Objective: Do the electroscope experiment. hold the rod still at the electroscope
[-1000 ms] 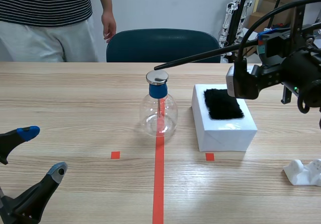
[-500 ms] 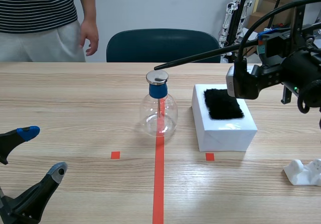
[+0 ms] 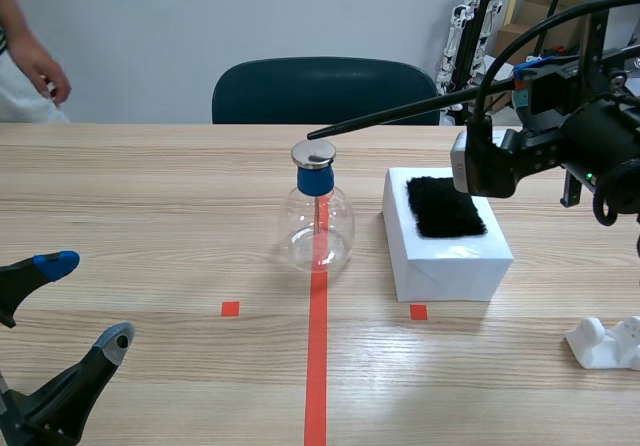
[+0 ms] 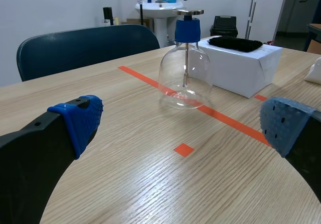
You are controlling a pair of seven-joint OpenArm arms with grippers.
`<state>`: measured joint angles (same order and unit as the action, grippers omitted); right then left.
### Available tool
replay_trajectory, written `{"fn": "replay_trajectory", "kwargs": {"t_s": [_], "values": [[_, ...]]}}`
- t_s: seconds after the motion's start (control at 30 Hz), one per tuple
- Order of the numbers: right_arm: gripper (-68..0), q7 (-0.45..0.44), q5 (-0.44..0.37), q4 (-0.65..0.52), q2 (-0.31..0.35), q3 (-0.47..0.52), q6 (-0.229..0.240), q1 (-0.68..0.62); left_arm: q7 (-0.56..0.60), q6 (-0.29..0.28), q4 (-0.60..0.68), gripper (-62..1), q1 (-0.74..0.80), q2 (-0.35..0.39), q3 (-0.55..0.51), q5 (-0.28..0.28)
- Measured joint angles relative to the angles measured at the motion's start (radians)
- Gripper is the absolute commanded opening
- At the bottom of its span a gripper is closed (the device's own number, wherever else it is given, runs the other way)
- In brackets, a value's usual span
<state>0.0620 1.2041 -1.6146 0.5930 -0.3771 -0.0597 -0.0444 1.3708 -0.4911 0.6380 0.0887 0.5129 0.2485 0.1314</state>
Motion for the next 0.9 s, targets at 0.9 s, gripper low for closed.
{"fn": "replay_trajectory", "kwargs": {"t_s": [0.9], "values": [[-57.3,-0.038,-0.152,-0.388,0.036,0.292,-0.178,-0.496,0.0,0.0,0.0,1.4,0.0,0.0,0.0,0.0]]}}
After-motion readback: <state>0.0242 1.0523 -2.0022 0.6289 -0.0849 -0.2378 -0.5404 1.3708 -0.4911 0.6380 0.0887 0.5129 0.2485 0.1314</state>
